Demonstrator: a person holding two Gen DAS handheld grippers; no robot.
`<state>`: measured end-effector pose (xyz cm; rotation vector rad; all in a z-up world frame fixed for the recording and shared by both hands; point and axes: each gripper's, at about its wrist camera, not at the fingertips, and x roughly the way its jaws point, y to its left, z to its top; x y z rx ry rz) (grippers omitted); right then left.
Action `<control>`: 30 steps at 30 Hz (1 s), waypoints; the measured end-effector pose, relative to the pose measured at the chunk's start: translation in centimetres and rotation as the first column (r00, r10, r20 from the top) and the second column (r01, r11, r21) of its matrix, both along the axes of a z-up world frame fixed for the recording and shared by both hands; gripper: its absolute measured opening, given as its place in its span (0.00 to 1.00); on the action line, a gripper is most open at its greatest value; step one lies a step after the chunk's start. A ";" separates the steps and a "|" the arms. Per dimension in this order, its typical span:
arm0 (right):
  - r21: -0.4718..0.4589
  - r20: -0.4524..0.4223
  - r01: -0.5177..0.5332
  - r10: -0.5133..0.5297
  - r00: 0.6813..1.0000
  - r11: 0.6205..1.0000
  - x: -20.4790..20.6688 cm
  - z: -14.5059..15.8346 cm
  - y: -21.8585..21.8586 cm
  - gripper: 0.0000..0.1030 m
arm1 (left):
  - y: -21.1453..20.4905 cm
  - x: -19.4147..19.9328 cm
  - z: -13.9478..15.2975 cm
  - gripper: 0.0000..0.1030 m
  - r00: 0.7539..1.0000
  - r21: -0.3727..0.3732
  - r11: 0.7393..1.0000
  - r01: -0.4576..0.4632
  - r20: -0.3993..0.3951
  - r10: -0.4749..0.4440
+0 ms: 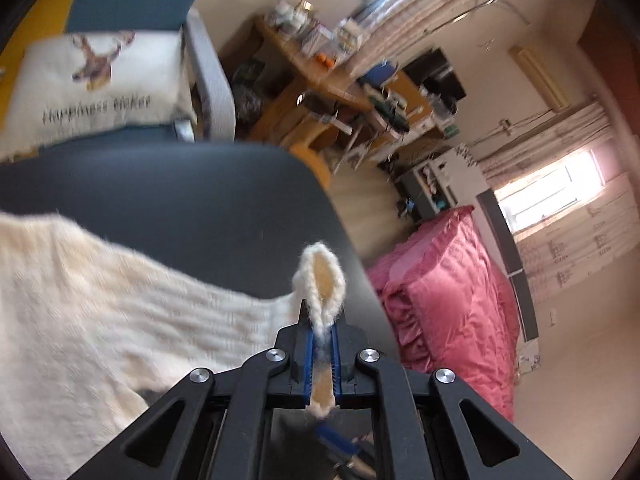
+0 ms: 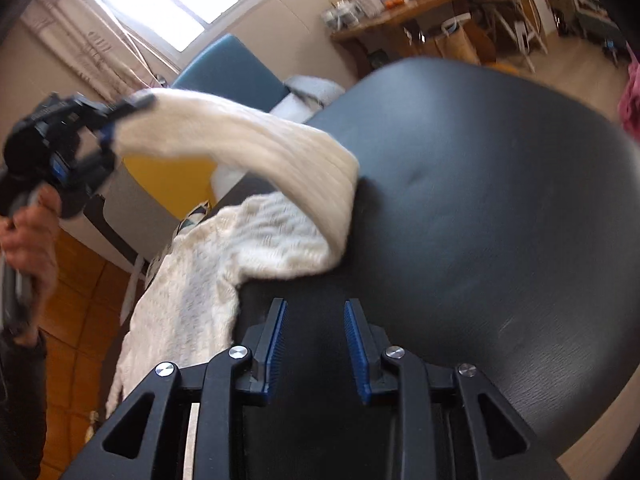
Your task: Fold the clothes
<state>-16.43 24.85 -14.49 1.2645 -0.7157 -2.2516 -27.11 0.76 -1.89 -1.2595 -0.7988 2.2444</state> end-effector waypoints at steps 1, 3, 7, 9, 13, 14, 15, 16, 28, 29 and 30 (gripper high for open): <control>-0.026 0.018 -0.009 0.009 1.000 1.000 -0.3 -0.4 -0.6 0.29 | -1.1 -0.3 1.1 0.07 1.000 0.003 1.000 -0.014 -0.018 0.014; -0.115 0.078 -0.013 0.022 0.997 0.993 -1.3 -1.3 -1.8 0.29 | -3.3 -0.6 3.2 0.07 0.998 -0.001 0.999 -0.044 -0.055 0.044; -0.286 0.179 0.049 0.003 0.984 0.957 -3.1 -3.0 -3.8 0.29 | -7.0 -0.9 5.6 0.07 0.993 -0.023 0.997 -0.079 -0.094 0.077; -0.305 0.199 0.078 -0.017 0.980 0.949 -3.9 -3.3 -4.9 0.29 | -8.6 -0.7 6.4 0.07 0.990 -0.029 0.995 -0.093 -0.109 0.089; -0.308 0.273 0.131 -0.045 0.961 0.942 -5.3 -4.3 -7.2 0.29 | -11.6 0.3 7.2 0.07 0.985 -0.018 0.994 -0.105 -0.141 0.102; -0.294 0.282 0.147 -0.061 0.957 0.944 -5.5 -4.5 -7.6 0.29 | -12.3 0.7 7.3 0.07 0.984 -0.014 0.994 -0.108 -0.147 0.104; -0.283 0.292 0.166 -0.080 0.953 0.945 -5.6 -4.7 -8.0 0.30 | -13.1 1.0 7.5 0.07 0.982 -0.010 0.994 -0.111 -0.153 0.108; -0.287 0.298 0.186 -0.097 0.950 0.940 -5.8 -4.9 -8.2 0.31 | -13.9 1.4 7.6 0.07 0.981 -0.004 0.994 -0.113 -0.161 0.111; -0.242 0.274 0.272 -0.203 0.940 0.932 -7.3 -5.1 -11.5 0.32 | -22.6 4.5 8.4 0.07 0.955 0.101 0.982 -0.162 -0.235 0.182; -0.224 0.260 0.266 -0.206 0.943 0.938 -7.3 -4.9 -11.6 0.32 | -23.3 4.8 8.5 0.07 0.952 0.104 0.981 -0.166 -0.243 0.187; -0.206 0.246 0.261 -0.208 0.947 0.943 -7.4 -4.6 -11.7 0.32 | -23.8 5.2 8.5 0.07 0.950 0.106 0.980 -0.168 -0.248 0.190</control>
